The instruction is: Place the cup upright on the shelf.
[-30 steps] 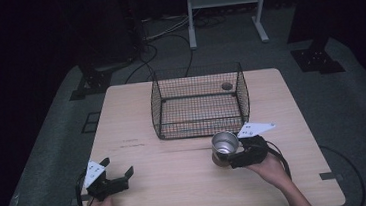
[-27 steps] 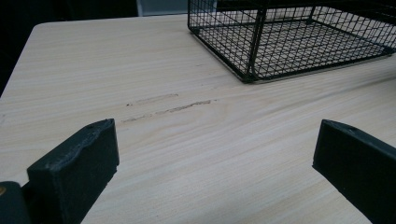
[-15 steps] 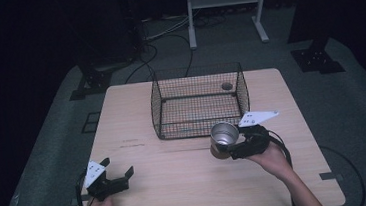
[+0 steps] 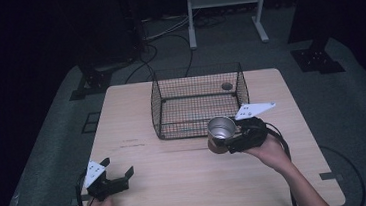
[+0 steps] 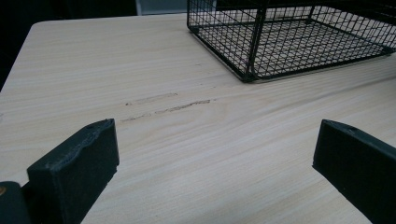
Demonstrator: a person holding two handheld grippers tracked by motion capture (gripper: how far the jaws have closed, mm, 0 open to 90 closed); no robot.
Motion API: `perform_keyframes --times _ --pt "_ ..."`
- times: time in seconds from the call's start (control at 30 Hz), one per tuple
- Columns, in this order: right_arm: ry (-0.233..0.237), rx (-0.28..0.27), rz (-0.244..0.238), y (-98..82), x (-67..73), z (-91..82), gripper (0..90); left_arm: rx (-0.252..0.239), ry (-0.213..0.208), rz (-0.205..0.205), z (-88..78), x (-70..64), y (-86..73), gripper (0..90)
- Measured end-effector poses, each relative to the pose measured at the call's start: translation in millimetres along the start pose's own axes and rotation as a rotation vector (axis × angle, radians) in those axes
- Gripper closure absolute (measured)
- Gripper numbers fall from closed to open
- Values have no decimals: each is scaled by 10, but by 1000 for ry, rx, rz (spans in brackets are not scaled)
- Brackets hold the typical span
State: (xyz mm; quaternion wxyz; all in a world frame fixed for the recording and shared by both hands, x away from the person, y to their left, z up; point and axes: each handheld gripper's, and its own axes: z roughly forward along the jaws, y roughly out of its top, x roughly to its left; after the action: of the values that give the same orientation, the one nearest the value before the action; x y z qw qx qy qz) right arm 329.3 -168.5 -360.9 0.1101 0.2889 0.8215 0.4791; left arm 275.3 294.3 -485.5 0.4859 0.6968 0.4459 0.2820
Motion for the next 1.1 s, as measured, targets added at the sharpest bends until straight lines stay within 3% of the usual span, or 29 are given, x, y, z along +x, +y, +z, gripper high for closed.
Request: perform_keyframes --times 0.3,0.47,0.73,1.1 --pt "-21 -9 -23 178 -17 -30 177 -9 -3 0 -1 -2 -3 0" --pt "-17 -21 -12 297 -57 -17 177 -7 -4 -3 -3 1 -2 0" --pt "-37 12 -44 528 -115 85 177 -8 -4 -3 -6 1 -2 0" --pt "-57 41 -33 753 -286 228 177 -13 -4 0 -8 1 -4 0"
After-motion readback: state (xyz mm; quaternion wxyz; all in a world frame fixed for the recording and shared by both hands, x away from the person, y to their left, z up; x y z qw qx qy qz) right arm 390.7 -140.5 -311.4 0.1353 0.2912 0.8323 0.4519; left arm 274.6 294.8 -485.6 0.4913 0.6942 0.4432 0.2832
